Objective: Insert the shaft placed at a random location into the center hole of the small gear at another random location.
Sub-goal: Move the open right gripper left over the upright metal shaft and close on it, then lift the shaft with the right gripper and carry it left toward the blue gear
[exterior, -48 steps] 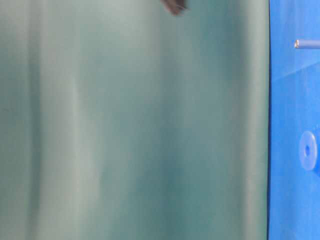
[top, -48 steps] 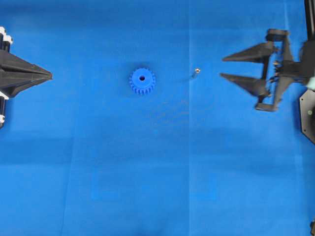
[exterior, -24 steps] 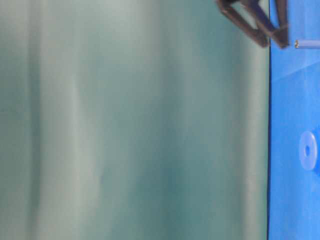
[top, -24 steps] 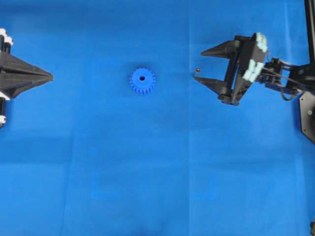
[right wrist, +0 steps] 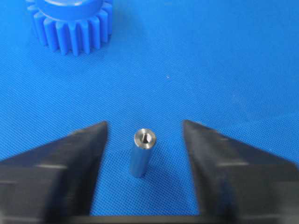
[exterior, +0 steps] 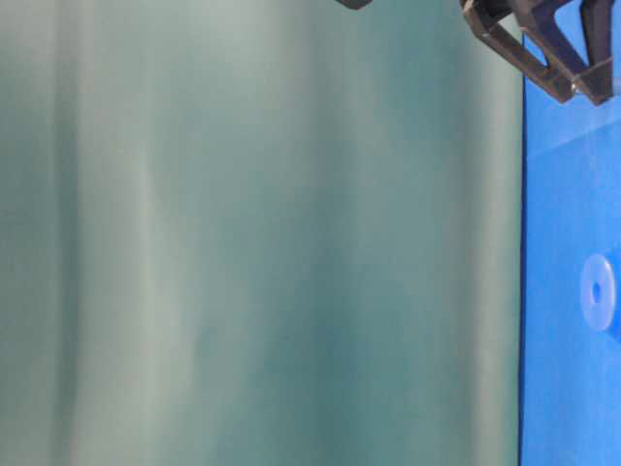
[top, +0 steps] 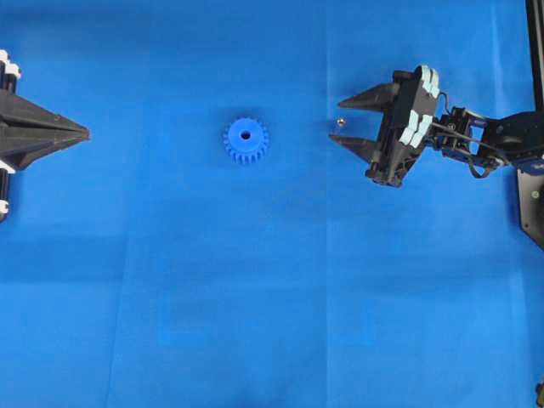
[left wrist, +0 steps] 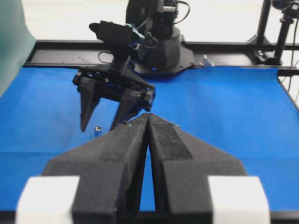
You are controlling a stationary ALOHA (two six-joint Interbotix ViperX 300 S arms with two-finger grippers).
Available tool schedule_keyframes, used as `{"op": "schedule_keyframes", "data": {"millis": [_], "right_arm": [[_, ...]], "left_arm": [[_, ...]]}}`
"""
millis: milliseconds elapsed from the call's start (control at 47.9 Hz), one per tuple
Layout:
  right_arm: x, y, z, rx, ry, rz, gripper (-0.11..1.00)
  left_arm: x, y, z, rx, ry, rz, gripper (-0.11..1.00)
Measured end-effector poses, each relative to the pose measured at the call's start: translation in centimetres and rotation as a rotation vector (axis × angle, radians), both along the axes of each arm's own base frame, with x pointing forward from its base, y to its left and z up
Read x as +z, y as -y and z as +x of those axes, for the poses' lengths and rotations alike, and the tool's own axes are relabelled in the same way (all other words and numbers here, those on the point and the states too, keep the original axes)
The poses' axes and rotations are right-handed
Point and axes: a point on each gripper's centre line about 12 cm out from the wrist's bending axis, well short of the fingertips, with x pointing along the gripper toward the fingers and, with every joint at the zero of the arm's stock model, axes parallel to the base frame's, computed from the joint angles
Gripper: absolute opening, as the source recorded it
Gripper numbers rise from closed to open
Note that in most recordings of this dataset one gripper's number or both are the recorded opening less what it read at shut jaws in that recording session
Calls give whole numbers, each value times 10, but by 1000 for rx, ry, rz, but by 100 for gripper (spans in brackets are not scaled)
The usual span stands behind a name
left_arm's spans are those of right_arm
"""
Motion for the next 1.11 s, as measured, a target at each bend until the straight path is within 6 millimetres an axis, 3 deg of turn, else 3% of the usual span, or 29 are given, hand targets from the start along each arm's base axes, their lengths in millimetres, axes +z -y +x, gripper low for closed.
{"op": "schedule_keyframes", "data": {"millis": [104, 167, 397, 668, 898, 1106], "right_arm": [[0, 0, 0, 5, -3, -5, 9], [0, 0, 0, 6, -3, -5, 3], [3, 0, -1, 7, -1, -4, 3], [43, -2, 4, 19, 20, 12, 3], [73, 0, 26, 38, 9, 33, 3], [85, 3, 47, 47, 17, 33, 3]], "left_arm": [[0, 0, 0, -2, 0, 0, 0], [0, 0, 0, 0, 0, 0, 0], [0, 0, 0, 0, 2, 2, 0], [0, 0, 0, 0, 0, 0, 0], [0, 0, 0, -1, 0, -2, 0], [0, 0, 0, 0, -2, -3, 0]]}}
